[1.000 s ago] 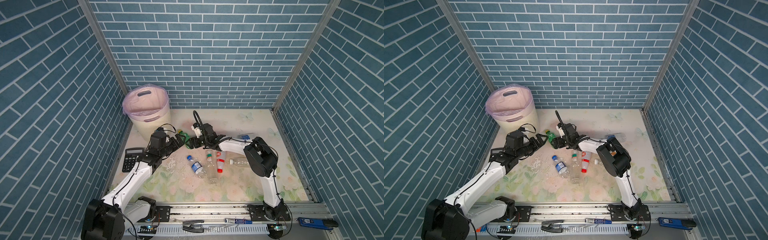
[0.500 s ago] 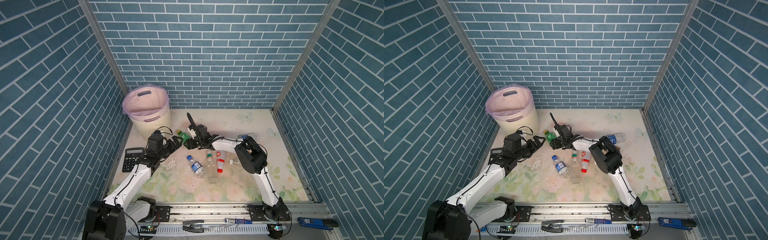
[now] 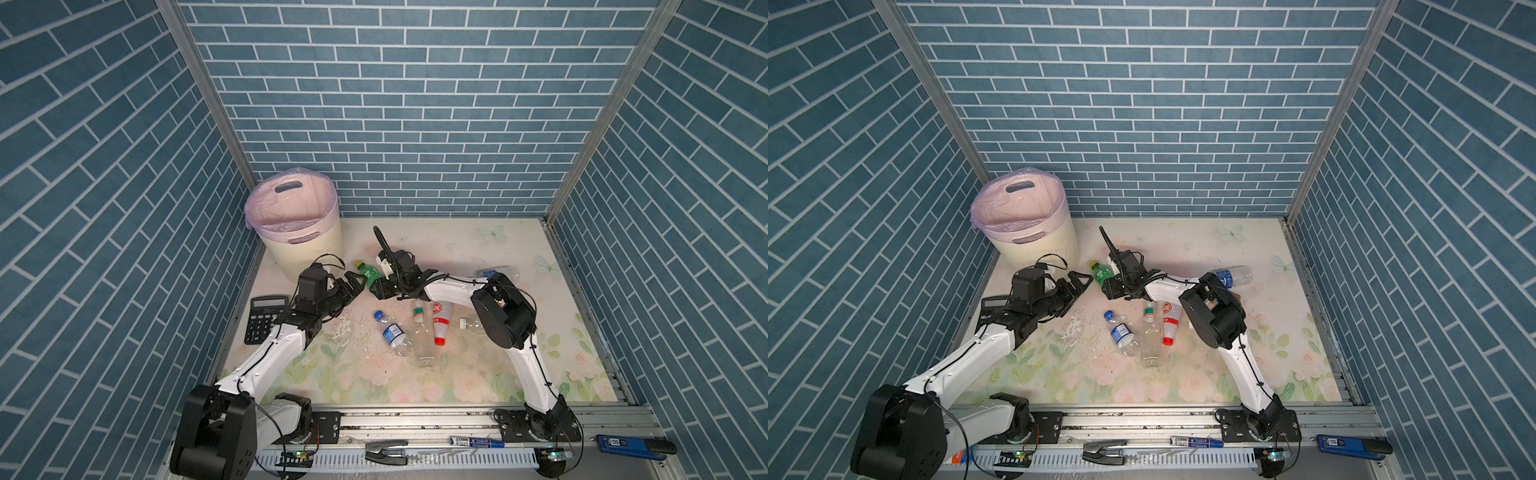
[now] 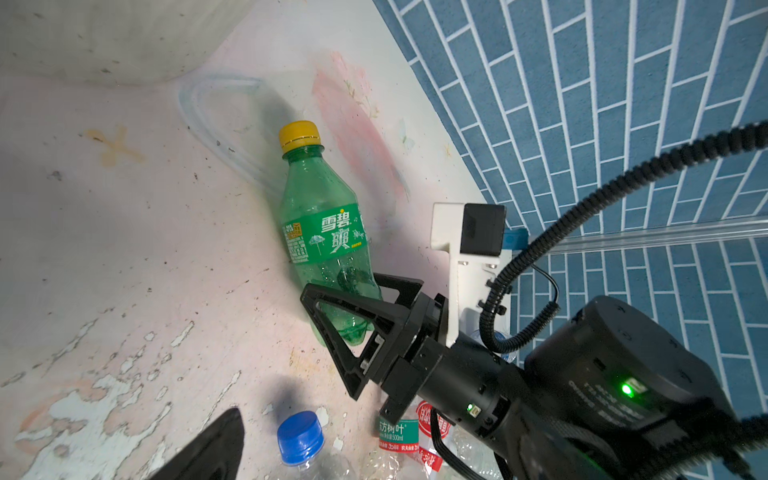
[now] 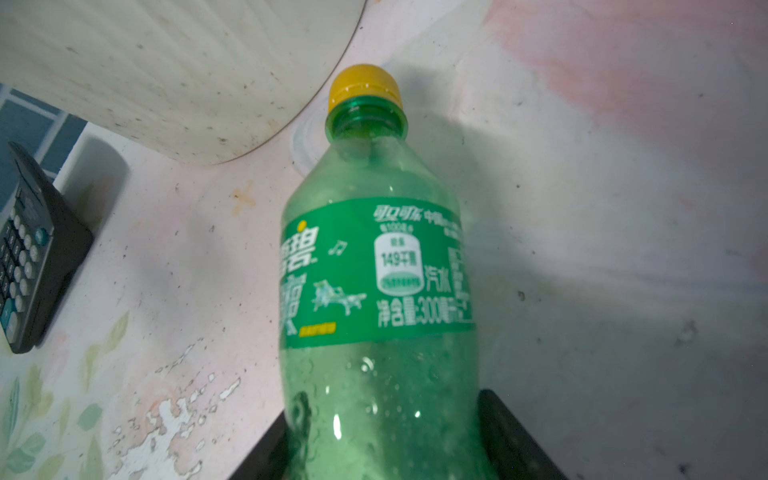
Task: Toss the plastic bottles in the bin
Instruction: 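Grasp the green bottle with the right gripper and lift it, then grasp the green bottle's cap end with left gripper while right gripper holds it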
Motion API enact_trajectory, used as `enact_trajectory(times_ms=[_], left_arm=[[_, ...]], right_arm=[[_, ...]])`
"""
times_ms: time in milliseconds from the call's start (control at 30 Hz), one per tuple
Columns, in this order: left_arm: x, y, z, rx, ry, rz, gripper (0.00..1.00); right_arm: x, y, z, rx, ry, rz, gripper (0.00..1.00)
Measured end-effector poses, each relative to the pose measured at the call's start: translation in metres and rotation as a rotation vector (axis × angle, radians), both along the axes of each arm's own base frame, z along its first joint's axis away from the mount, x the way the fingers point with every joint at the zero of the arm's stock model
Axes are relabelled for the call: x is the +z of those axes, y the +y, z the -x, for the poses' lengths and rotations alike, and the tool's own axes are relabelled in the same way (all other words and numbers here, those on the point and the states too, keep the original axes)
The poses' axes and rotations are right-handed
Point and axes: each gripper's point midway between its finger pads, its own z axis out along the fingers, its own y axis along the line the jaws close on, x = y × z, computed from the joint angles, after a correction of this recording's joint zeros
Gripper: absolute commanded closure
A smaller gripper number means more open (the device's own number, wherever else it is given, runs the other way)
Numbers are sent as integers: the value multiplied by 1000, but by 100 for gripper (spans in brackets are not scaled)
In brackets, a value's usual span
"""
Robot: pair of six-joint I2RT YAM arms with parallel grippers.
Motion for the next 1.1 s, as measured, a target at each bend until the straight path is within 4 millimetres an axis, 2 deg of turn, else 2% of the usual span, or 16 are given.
enact_trajectory(times_ms=[100, 233, 400, 600, 767, 967, 1100], left_arm=[[0, -1, -3, 8, 2, 17, 1], [-1, -2, -7, 19, 10, 36, 1], [0, -10, -21, 19, 15, 70, 1], [6, -33, -39, -15, 6, 97, 4], [11, -54, -55, -50, -22, 114, 12], [3, -61, -62, -47, -12, 127, 18], [4, -66, -70, -49, -22, 139, 22]], right_arm=[[10, -8, 6, -3, -1, 2, 51], [34, -15, 11, -5, -24, -21, 52], [58, -22, 18, -8, -51, -52, 52], [71, -34, 28, -9, -63, -64, 53], [82, -40, 33, -9, -74, -76, 53], [100, -45, 37, -9, -96, -99, 53], [101, -49, 40, -11, -96, -96, 53]])
